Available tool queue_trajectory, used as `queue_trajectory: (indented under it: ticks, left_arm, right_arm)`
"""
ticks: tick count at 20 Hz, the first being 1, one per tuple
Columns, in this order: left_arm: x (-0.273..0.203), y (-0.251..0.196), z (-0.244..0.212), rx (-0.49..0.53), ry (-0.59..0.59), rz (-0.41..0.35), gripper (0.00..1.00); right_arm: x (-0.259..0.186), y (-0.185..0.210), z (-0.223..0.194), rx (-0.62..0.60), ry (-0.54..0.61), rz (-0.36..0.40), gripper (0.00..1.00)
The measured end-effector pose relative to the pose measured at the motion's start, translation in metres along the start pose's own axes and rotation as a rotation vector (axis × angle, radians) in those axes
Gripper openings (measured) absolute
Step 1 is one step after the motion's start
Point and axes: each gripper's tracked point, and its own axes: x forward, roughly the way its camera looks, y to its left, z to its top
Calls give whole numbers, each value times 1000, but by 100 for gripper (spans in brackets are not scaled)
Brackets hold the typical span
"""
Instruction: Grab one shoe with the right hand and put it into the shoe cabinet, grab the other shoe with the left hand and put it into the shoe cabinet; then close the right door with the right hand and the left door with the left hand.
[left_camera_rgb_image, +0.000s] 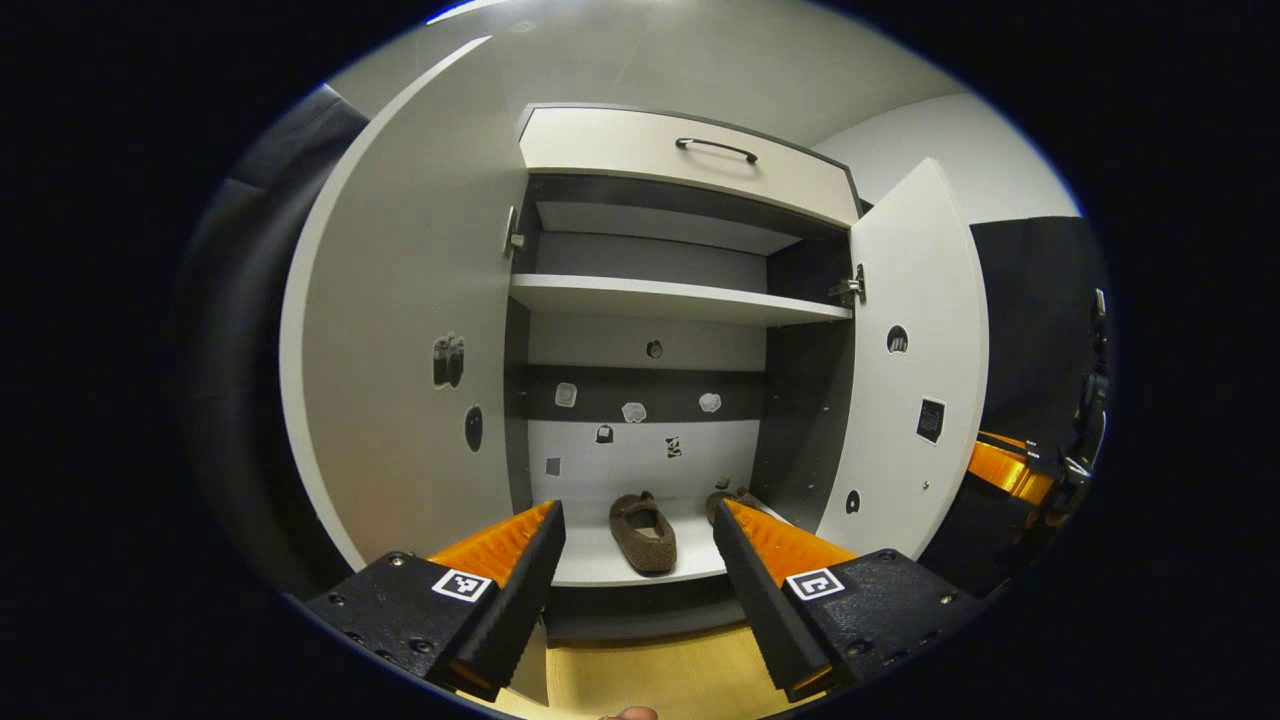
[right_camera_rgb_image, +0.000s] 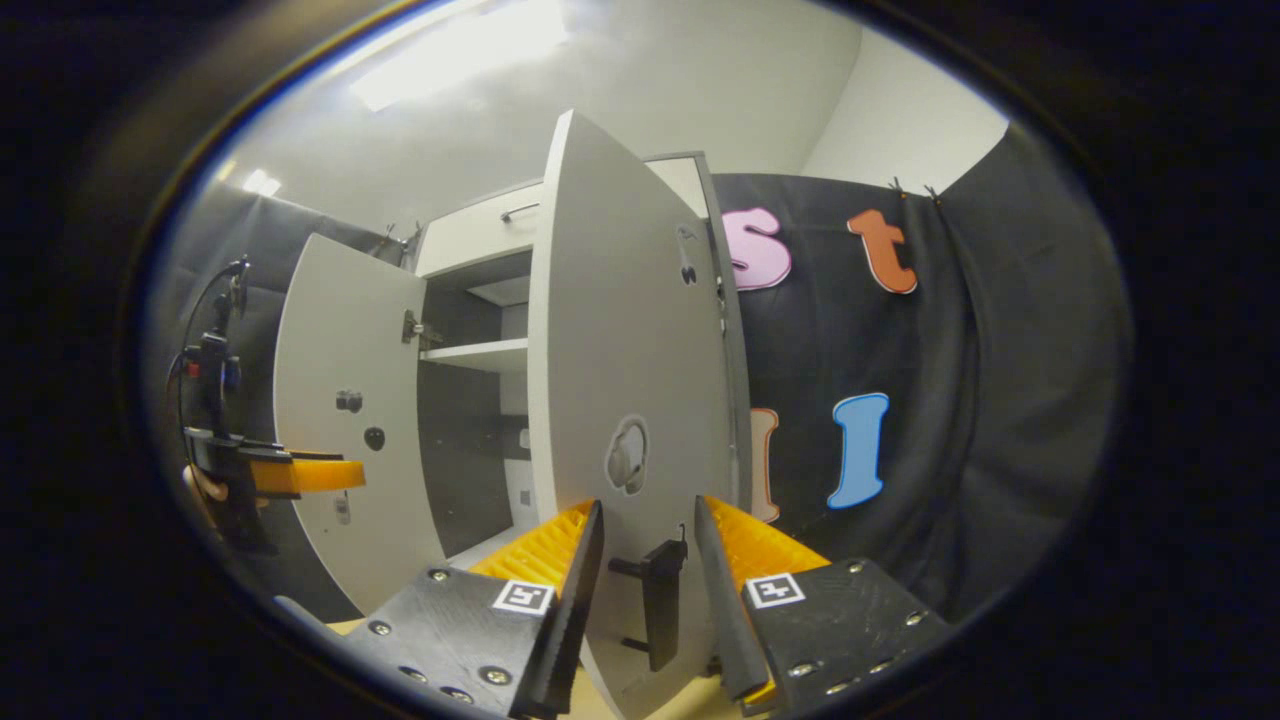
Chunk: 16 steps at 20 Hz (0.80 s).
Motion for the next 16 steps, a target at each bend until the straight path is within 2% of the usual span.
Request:
queue_trajectory:
  ticks: [1, 2, 3, 4, 7, 8, 9, 12, 13, 16]
  left_arm:
    - [-3, 1, 1, -1, 0, 5, 92]
    - [-5, 4, 1, 0, -4, 12, 92]
    - [-7, 6, 3, 2, -7, 20, 92]
    - [-8, 9, 3, 2, -8, 29, 92]
    - [-16, 9, 5, -8, -15, 37, 92]
    - [-18, 11, 5, -9, -17, 40, 92]
    - [-22, 12, 6, -9, -20, 46, 92]
    - [-32, 18, 8, -6, -26, 67, 92]
    - [-36, 21, 10, -6, -30, 79, 92]
    - [-51, 34, 13, -10, -44, 119, 90]
  right_arm:
    - [1, 3, -2, 6, 2, 13, 49]
    - [2, 5, -4, 12, 3, 27, 56]
    - [3, 6, -6, 19, 6, 39, 49]
    - [4, 7, -6, 27, 8, 50, 56]
    - [14, 14, -9, 49, 17, 81, 56]
    - [25, 23, -10, 60, 23, 94, 49]
    - [32, 29, -12, 69, 29, 108, 56]
    - [42, 48, -22, 81, 52, 146, 56]
    - [47, 52, -23, 79, 58, 152, 49]
    - [58, 68, -29, 82, 67, 185, 49]
